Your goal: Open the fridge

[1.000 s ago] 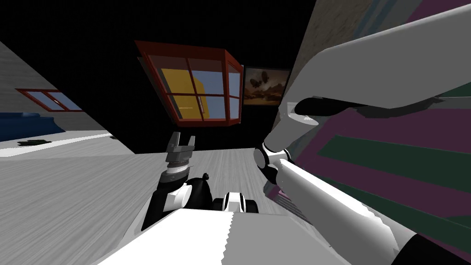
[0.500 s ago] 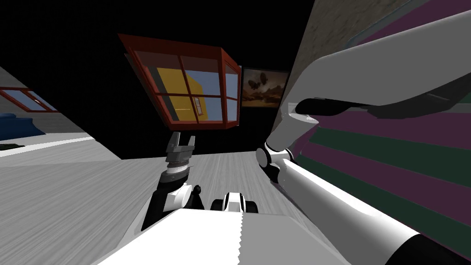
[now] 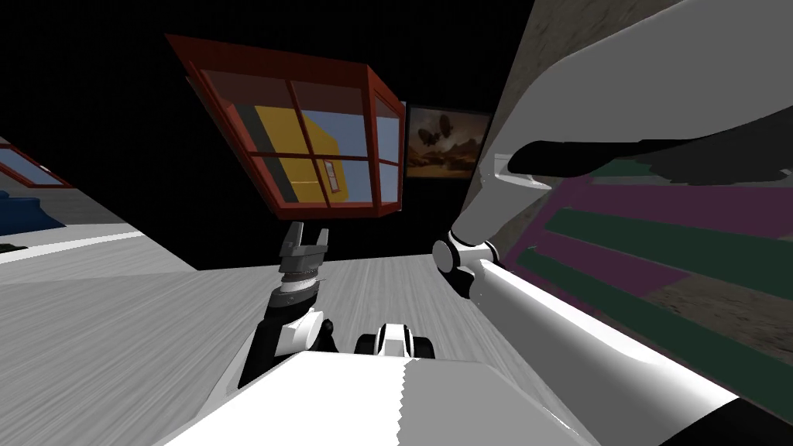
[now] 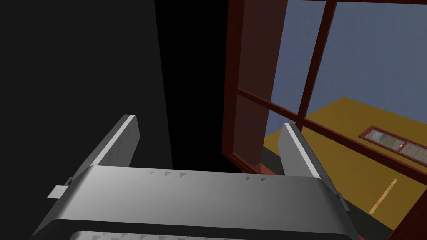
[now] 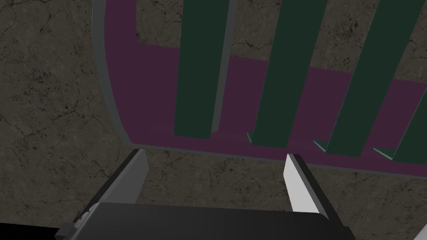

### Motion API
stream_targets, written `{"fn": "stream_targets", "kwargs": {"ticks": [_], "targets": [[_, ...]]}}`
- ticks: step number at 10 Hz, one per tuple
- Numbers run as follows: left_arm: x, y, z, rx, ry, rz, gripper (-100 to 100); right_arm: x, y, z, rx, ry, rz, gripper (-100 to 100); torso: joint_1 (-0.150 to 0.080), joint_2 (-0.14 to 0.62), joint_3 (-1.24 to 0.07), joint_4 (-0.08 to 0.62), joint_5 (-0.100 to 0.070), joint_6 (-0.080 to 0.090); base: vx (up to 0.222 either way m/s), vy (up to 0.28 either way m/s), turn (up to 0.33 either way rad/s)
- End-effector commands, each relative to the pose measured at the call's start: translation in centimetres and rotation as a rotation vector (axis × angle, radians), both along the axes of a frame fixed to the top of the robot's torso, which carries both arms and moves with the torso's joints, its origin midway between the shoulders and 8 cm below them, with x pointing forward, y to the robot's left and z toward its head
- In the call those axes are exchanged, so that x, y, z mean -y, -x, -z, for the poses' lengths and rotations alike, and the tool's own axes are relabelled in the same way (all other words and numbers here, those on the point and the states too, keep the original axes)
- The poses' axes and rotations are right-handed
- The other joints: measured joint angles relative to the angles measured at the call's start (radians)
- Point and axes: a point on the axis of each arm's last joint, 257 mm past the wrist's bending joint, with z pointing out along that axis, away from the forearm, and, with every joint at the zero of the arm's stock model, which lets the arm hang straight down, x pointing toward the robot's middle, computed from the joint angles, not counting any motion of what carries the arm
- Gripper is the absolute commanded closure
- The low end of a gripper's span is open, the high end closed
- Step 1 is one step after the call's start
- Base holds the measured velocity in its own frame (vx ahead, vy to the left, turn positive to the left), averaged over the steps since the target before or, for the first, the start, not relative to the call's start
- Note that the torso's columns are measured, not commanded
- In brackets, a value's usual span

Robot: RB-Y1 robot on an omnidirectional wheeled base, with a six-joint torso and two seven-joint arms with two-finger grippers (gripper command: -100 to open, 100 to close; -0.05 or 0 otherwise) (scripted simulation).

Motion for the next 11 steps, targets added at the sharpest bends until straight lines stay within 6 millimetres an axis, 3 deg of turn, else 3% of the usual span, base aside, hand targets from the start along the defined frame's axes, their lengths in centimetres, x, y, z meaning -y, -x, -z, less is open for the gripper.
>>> {"fn": "stream_targets", "kwargs": {"ticks": [1,4,5,6,11], "targets": [[0.0,0.0,0.0,0.000,0.000,0.000,0,-0.1,0.2,-1.4,-0.001,-0.001,-0.001,-100,-0.001,-0.006,-0.004,-0.002,0.000,0.000,0.000,0.000,0.000],[0.0,0.0,0.0,0.000,0.000,0.000,0,-0.2,0.8,-3.0,-0.001,-0.003,-0.002,-100,-0.001,-0.008,-0.006,-0.003,0.000,0.000,0.016,-0.005,-0.003],[0.0,0.0,0.0,0.000,0.000,0.000,0,-0.2,0.6,-2.7,0.000,-0.002,-0.002,-100,-0.001,-0.007,-0.005,-0.003,0.000,0.000,0.011,-0.003,-0.001],[0.0,0.0,0.0,0.000,0.000,0.000,0,-0.2,0.6,-2.7,-0.001,-0.002,-0.002,0,0.000,-0.005,-0.004,-0.002,0.000,0.000,0.000,0.000,0.000],[0.0,0.0,0.0,0.000,0.000,0.000,0,-0.2,0.6,-2.7,-0.001,-0.002,-0.002,0,0.000,-0.006,-0.004,-0.002,0.000,0.000,0.000,0.000,0.000]]}}
